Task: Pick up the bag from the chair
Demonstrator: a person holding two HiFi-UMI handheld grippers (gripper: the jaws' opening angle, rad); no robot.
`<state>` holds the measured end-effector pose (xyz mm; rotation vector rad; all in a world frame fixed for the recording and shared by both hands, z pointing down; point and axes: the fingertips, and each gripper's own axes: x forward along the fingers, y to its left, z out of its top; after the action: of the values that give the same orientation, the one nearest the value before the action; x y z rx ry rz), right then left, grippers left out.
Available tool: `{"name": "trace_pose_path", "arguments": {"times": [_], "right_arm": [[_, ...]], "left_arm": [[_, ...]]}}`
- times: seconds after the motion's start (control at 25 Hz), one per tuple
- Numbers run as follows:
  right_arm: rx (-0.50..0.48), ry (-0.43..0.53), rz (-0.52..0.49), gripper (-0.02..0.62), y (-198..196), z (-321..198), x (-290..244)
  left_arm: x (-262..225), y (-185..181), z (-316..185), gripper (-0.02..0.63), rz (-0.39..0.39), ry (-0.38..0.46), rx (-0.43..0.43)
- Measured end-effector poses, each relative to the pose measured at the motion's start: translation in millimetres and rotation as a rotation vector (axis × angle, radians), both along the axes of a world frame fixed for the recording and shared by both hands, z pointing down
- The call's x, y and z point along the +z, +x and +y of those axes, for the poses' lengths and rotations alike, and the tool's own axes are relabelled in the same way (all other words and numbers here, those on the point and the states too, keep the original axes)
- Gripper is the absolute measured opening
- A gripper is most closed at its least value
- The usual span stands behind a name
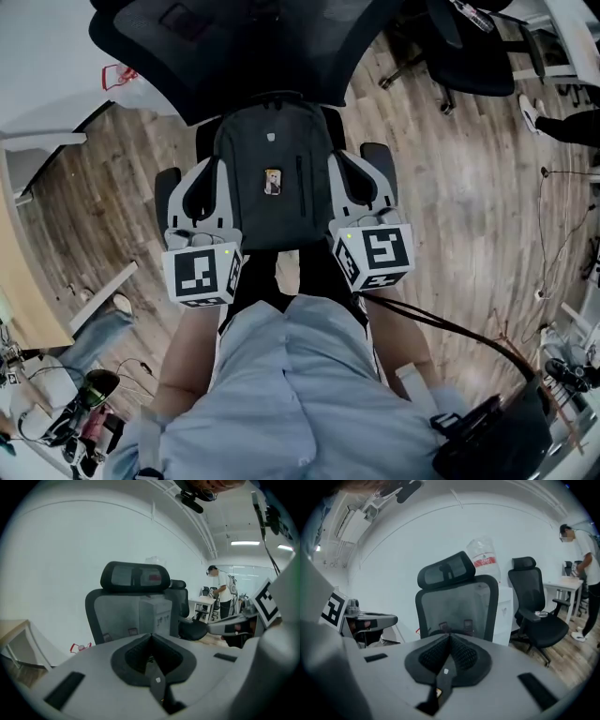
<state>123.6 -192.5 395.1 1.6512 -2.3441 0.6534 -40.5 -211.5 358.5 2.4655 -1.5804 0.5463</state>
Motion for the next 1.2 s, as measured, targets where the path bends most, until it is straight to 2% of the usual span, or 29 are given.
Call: {"name": "trace_pose_path", "arguments": {"times": [0.2, 0.24, 0.28, 0.32, 0.36, 0.4, 0.48, 0.92, 1.2], "right_arm": [[-0.035, -0.103, -0.004, 0.003, -2.6, -6.3, 48.0], [-0.047, -0.119, -0.006, 0.004, -4.5, -8.6, 54.8], [-0.058, -0.135, -0.009, 0.019, -6.5, -9.3, 60.8], [-0.068, -0.150, -0.012, 0.063, -8.1, -9.2, 66.3], [-0.076, -0.164, -0.013, 0.130, -9.3, -9.4, 71.7], [-0.082, -0.174, -0.013, 0.169, -10.0, -10.5, 77.0], [-0.089, -0.190, -0.010, 0.201, -10.9, -13.4, 87.5], [-0.095, -0.292, 0.038, 0.296, -3.5, -29.8, 157.4], [-0.117, -0.344, 0.047, 0.334, 1.8, -50.0, 199.3]], "left_arm": [[37.7, -8.7, -4.3, 0.003, -0.019, -0.076, -0.042], [44.6, -10.1, -6.7, 0.034, -0.017, -0.093, -0.046], [51.2, -10.7, -8.1, 0.129, -0.015, -0.111, -0.047], [57.2, -10.7, -9.0, 0.178, -0.011, -0.127, -0.045], [62.6, -10.3, -10.5, 0.194, -0.008, -0.139, -0.041], [67.8, -9.9, -12.7, 0.209, -0.005, -0.146, -0.037], [78.0, -10.4, -17.1, 0.244, 0.000, -0.159, -0.032], [154.3, -30.8, -25.4, 0.353, -0.020, -0.281, -0.049], [196.6, -32.7, -48.0, 0.387, -0.022, -0.314, -0.048]]}}
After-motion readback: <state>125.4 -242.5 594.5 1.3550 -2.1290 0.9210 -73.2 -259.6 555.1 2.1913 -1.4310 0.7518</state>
